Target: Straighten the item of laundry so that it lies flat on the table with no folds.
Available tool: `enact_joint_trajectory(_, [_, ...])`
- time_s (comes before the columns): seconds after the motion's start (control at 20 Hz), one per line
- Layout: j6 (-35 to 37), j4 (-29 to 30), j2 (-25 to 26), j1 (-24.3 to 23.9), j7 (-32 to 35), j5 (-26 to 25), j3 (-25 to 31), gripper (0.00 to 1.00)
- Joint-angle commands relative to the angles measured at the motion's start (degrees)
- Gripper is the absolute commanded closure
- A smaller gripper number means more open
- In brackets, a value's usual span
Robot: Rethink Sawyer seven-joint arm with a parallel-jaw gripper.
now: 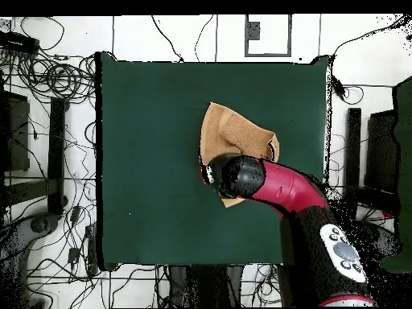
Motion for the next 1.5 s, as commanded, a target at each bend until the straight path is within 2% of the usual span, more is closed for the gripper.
enact_joint_trajectory(0.05, [0.2,6.5,1.3,2.2,13.7,4.9,3.9,1.0])
enact_joint_trajectory(0.25, [2.5,4.7,1.2,4.8,15.6,5.0,1.5,1.0])
enact_joint_trajectory(0.4, [1.4,4.8,1.4,5.9,17.2,5.5,0.6,1.0])
enact_joint_trajectory(0.75, [-4.2,7.3,-0.2,9.1,21.1,9.2,-0.3,1.0])
enact_joint_trajectory(1.2, [-12.6,8.5,2.0,14.3,23.5,9.3,-3.4,1.0])
enact_joint_trajectory(1.5, [-10.4,7.0,2.7,17.1,24.9,10.6,-5.6,1.0])
